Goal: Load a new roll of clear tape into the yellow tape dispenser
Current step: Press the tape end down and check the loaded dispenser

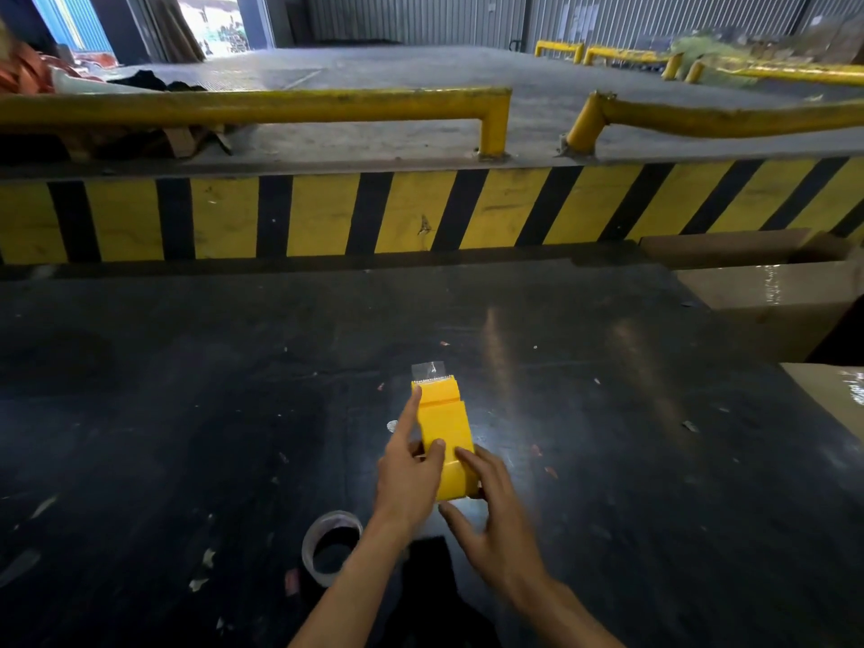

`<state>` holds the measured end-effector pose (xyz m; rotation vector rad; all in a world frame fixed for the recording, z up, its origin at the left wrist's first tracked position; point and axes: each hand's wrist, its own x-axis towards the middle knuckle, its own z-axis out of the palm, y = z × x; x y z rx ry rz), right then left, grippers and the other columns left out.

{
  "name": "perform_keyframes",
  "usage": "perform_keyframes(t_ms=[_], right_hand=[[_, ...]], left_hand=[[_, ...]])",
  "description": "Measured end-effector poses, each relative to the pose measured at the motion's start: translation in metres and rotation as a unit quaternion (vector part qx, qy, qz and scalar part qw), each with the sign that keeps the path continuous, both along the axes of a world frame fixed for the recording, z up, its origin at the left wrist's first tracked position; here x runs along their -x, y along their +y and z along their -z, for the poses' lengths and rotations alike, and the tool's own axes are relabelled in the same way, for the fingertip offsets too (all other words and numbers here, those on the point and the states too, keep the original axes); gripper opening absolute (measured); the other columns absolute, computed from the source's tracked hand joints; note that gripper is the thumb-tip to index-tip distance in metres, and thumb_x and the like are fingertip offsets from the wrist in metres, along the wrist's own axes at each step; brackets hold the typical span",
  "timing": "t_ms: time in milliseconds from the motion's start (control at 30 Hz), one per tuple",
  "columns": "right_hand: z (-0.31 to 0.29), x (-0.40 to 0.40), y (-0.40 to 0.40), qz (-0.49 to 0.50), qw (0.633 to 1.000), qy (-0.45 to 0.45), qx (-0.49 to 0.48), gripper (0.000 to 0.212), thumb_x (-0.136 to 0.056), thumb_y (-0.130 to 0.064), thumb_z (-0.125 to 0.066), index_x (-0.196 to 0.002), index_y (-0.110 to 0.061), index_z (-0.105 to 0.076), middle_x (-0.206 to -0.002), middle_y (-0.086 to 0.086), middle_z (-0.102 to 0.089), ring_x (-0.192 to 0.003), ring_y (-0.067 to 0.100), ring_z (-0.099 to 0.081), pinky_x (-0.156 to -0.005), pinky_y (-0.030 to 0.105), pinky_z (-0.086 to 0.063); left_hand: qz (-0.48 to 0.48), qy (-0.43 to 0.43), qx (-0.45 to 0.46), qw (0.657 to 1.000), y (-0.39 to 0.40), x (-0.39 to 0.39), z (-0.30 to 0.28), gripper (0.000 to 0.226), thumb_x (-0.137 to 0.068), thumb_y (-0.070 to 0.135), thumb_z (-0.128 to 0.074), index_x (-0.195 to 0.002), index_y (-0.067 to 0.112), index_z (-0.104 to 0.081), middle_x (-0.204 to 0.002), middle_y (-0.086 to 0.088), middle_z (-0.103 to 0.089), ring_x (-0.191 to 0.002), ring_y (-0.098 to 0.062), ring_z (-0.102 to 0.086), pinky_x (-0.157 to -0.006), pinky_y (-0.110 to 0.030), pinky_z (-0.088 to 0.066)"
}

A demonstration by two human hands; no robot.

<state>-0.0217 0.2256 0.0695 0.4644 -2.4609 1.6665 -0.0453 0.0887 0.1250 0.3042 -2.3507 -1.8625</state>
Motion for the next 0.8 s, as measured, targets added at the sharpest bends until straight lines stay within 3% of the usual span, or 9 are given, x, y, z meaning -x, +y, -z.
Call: perform_keyframes(t_ms=[67,167,267,333,400,433,567,700,800], right_hand=[[-0.002,-0.001,0.007,-0.021,1.0,-0.017,0.006,0.048,-0.094,-0.025,-0.066,-0.138,-0.037,-0.048,-0.141,-0.02,-0.053,-0.128,-0.001,-0.053,-0.098,0.016,-0.047],[-0.022,0.017,0.017,0.034,0.995,-0.067,0.063,0.031,-0.099,-0.025,-0.059,-0.123,-0.044,-0.054,-0.124,-0.013,-0.065,-0.111,-0.001,-0.063,-0.087,0.021,-0.052],[-0.055,0.05,0.028,0.074,0.98,-0.146,0.116,0.02,-0.099,-0.038,-0.055,-0.118,-0.04,-0.058,-0.12,-0.004,-0.068,-0.109,0.01,-0.065,-0.086,0.029,-0.054],[-0.078,0.068,0.034,0.062,0.973,-0.185,0.121,0.026,-0.098,-0.043,-0.054,-0.116,-0.029,-0.066,-0.114,0.001,-0.071,-0.104,0.017,-0.066,-0.079,0.03,-0.052],[-0.099,0.081,0.038,0.043,0.975,-0.197,0.091,0.029,-0.095,-0.044,-0.057,-0.11,-0.024,-0.071,-0.106,0.0,-0.074,-0.095,0.016,-0.065,-0.072,0.028,-0.048],[-0.107,0.086,0.04,0.025,0.977,-0.202,0.062,0.029,-0.094,-0.045,-0.06,-0.109,-0.024,-0.073,-0.102,-0.004,-0.074,-0.092,0.015,-0.065,-0.068,0.024,-0.047],[-0.117,0.099,0.043,-0.038,0.969,-0.228,-0.083,0.029,-0.091,-0.035,-0.07,-0.108,-0.014,-0.078,-0.091,-0.003,-0.074,-0.079,0.008,-0.062,-0.057,0.012,-0.044],[-0.114,0.103,0.043,-0.036,0.968,-0.224,-0.11,0.017,-0.092,-0.02,-0.07,-0.091,-0.006,-0.079,-0.085,0.019,-0.074,-0.075,0.016,-0.061,-0.069,0.028,-0.049],[-0.115,0.102,0.04,-0.033,0.971,-0.205,-0.115,0.014,-0.093,-0.016,-0.068,-0.084,-0.01,-0.077,-0.078,0.008,-0.071,-0.072,0.015,-0.061,-0.068,0.027,-0.05]], left_hand=[[0.026,0.015,-0.003,1.0,-0.011,0.001,0.005,0.083,-0.101,0.011,-0.057,-0.131,0.082,-0.026,-0.093,-0.028,-0.068,-0.076,-0.026,-0.063,-0.085,-0.057,-0.058],[0.092,0.032,-0.009,0.995,-0.024,-0.001,0.011,0.078,-0.104,0.009,-0.053,-0.144,0.07,-0.027,-0.084,-0.017,-0.064,-0.076,-0.039,-0.059,-0.081,-0.043,-0.062],[0.149,0.055,-0.02,0.987,-0.028,-0.01,0.014,0.076,-0.105,0.007,-0.051,-0.143,0.069,-0.03,-0.074,-0.005,-0.053,-0.071,-0.021,-0.05,-0.073,-0.028,-0.056],[0.179,0.047,-0.02,0.983,-0.027,-0.014,0.015,0.075,-0.105,0.006,-0.05,-0.144,0.068,-0.031,-0.083,-0.017,-0.059,-0.077,-0.021,-0.053,-0.08,-0.035,-0.06],[0.204,0.034,-0.008,0.978,-0.025,-0.017,0.018,0.075,-0.104,0.006,-0.05,-0.148,0.064,-0.029,-0.112,-0.033,-0.062,-0.086,-0.022,-0.055,-0.092,-0.051,-0.058],[0.211,0.034,-0.004,0.977,-0.025,-0.018,0.019,0.074,-0.104,0.006,-0.05,-0.15,0.061,-0.029,-0.122,-0.031,-0.063,-0.09,-0.022,-0.057,-0.095,-0.052,-0.056],[0.234,0.031,-0.004,0.972,-0.022,-0.024,0.018,0.074,-0.104,0.005,-0.05,-0.149,0.061,-0.031,-0.153,0.008,-0.051,-0.129,-0.012,-0.058,-0.112,-0.044,-0.048],[0.257,0.013,-0.001,0.966,-0.023,-0.026,0.019,0.073,-0.104,0.009,-0.049,-0.148,0.064,-0.028,-0.159,0.004,-0.045,-0.137,-0.016,-0.054,-0.116,-0.043,-0.046],[0.271,0.002,0.018,0.962,-0.023,-0.026,0.019,0.073,-0.105,0.013,-0.048,-0.147,0.068,-0.023,-0.145,0.005,-0.052,-0.124,-0.019,-0.058,-0.115,-0.047,-0.045]])
